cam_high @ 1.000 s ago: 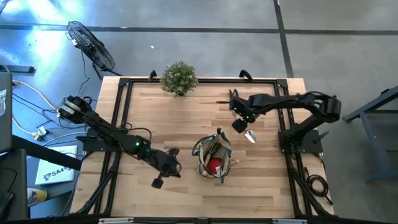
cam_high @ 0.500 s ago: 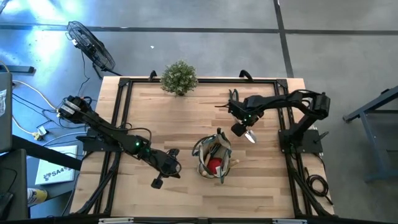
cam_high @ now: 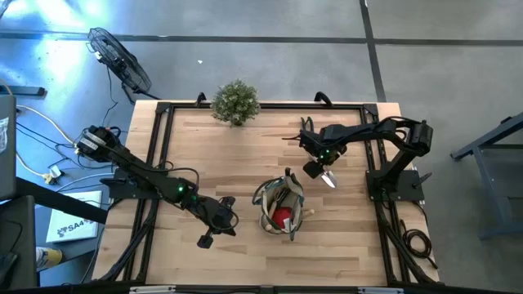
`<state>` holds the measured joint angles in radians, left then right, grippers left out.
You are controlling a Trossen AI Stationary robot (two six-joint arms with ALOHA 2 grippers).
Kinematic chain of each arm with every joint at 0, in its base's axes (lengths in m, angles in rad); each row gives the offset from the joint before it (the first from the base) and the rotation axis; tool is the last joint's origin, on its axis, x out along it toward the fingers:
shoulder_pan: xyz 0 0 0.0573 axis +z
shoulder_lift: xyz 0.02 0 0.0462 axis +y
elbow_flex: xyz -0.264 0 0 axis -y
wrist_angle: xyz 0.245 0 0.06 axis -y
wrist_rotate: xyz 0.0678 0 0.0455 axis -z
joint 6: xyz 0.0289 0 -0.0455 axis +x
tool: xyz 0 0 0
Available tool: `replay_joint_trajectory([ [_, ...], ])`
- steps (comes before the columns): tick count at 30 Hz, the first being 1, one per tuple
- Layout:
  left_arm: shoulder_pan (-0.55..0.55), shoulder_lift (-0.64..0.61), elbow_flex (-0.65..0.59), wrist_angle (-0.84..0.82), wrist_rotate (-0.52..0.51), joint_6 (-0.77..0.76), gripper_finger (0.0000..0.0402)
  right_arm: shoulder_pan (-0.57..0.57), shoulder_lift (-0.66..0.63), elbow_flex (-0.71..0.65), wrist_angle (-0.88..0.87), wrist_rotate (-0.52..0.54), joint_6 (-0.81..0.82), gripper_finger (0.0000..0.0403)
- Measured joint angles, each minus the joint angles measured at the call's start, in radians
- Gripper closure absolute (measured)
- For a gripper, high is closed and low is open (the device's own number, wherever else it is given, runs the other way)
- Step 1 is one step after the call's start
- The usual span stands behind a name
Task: Pick & Place Garden tools in Gardening bag
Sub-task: Put the brown trowel into the green bag
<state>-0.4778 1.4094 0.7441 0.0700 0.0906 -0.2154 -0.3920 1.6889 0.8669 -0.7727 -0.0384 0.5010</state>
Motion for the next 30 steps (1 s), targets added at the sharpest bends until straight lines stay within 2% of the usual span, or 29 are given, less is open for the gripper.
replay_joint_trajectory([
  [5, 0.0, 0.0, 0.0, 0.002, 0.005, -0.018, 0.0402, 0.0, 0.0, 0.0, 0.001, 0.004, 0.004, 0.0219],
  [13, 0.0, 0.0, 0.0, 0.002, 0.005, -0.029, 0.0402, -0.001, 0.001, 0.0, 0.006, 0.009, -0.001, 0.0356],
  [22, 0.0, 0.0, 0.0, 0.002, 0.005, -0.054, 0.0402, 0.003, -0.001, -0.001, -0.003, 0.023, 0.0, 0.0356],
  [30, 0.0, 0.0, 0.0, 0.048, 0.004, -0.147, 0.0402, 0.078, -0.121, -0.006, -0.074, 0.139, 0.028, 0.0356],
])
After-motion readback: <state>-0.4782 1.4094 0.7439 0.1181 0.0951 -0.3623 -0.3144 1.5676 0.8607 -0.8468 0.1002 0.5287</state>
